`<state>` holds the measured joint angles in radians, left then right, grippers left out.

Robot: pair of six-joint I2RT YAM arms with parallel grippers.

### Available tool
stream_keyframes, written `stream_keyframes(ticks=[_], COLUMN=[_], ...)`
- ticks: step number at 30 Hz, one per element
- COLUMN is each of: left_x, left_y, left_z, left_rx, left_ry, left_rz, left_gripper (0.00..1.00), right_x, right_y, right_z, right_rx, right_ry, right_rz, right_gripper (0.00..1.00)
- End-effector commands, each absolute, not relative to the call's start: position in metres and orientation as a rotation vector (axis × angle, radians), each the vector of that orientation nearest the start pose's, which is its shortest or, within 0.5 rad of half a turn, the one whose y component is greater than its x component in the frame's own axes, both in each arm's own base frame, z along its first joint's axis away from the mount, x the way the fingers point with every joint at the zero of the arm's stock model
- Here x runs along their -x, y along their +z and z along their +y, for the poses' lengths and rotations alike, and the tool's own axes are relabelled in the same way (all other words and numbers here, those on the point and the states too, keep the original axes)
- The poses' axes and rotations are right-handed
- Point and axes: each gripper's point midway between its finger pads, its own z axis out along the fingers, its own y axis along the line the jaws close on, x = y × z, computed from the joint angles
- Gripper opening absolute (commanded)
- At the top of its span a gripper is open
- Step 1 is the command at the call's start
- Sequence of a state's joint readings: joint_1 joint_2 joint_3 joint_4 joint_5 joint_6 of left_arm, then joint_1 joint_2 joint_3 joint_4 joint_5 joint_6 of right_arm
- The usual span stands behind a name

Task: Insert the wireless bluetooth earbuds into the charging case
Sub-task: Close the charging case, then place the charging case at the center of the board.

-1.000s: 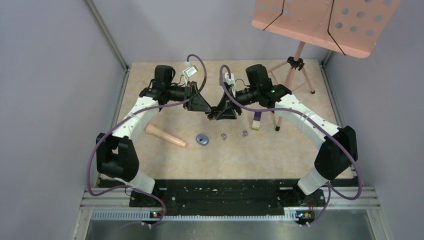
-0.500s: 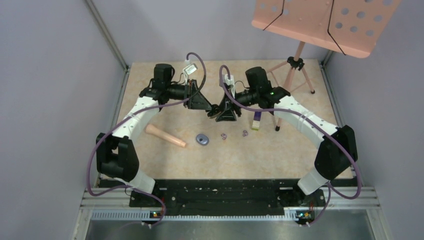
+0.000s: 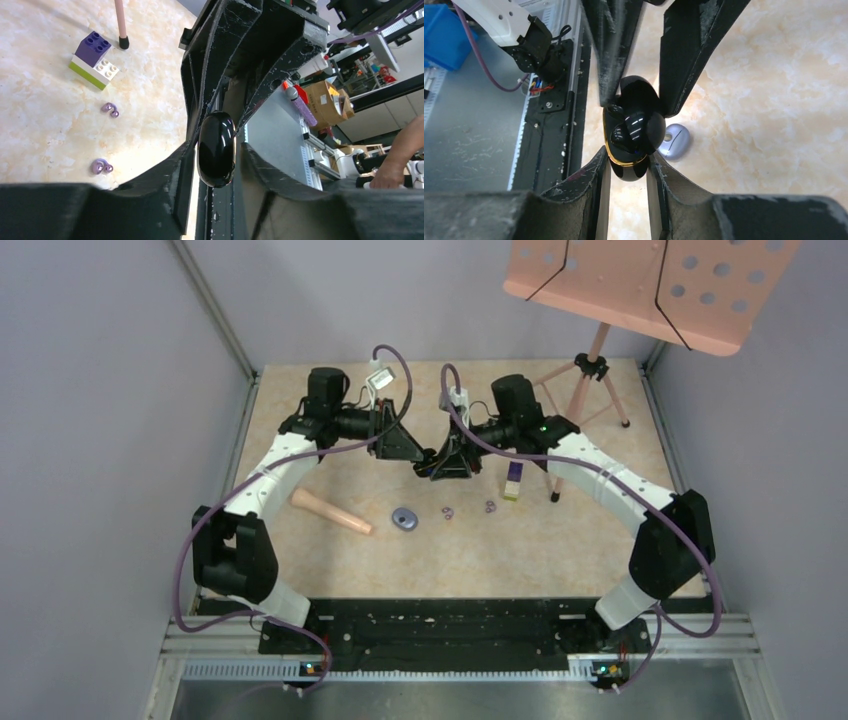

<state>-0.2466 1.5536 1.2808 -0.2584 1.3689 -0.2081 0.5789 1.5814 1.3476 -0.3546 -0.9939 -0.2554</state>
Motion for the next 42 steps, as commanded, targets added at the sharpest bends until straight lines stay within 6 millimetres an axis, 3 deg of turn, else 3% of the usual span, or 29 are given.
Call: stream_keyframes(ticks=[1,2,6,12,16,18,21,26,30,33,37,38,42], left_x=[-0.268,-0.264,-0.257,-0.286,-0.319,-0.322,-0.308,-0.292,-0.288,-0.290,-0.292,-0.292,-0.290], left_y=[0.307,0.305,0.295,0.287,0.271,0.260,0.239,0.203,0.182,0.181,0.185,0.185,0.180], left_z=[-0.249,-0.250,-0.250,-0.239,-0.213,-0.198,-0.182,-0.148,-0.127,-0.120,-0.116,-0.116,-0.115], left_rx=[-0.985,-1.000,-1.064,-1.035,-0.864,-0.765,-0.640,-0.399,-0.153,-0.050,-0.022,-0.021,-0.015], left_ry=[-1.654,-1.647,-1.551,-1.234,-0.940,-0.883,-0.885,-0.857,-0.929,-0.978,-0.980,-0.976,-0.982], left_rz=[1.723,1.725,1.722,1.786,1.932,2.006,2.126,2.343,2.417,2.405,2.369,2.364,2.360], left_gripper=[0.51,0.59,0.63,0.67,0.72,0.73,0.73,0.76,0.77,0.77,0.85,0.96,0.99], right_x=[-0.269,-0.272,-0.286,-0.294,-0.316,-0.329,-0.348,-0.371,-0.384,-0.392,-0.411,-0.416,-0.423], right_y=[0.251,0.251,0.249,0.225,0.168,0.132,0.087,0.048,0.026,0.026,0.051,0.063,0.096], right_z=[0.338,0.338,0.337,0.335,0.328,0.321,0.310,0.306,0.300,0.294,0.280,0.274,0.252], right_rx=[1.237,1.202,1.093,1.058,0.899,0.780,0.636,0.628,0.593,0.562,0.523,0.509,0.480], right_ry=[1.321,1.341,1.413,1.428,1.351,1.318,1.261,1.156,1.059,1.018,0.931,0.910,0.843], right_rz=[1.654,1.675,1.734,1.810,2.063,2.214,2.360,2.427,2.472,2.482,2.439,2.416,2.362], right_gripper=[0.01,0.00,0.00,0.00,0.00,0.00,0.00,0.00,0.11,0.29,0.52,0.56,0.59])
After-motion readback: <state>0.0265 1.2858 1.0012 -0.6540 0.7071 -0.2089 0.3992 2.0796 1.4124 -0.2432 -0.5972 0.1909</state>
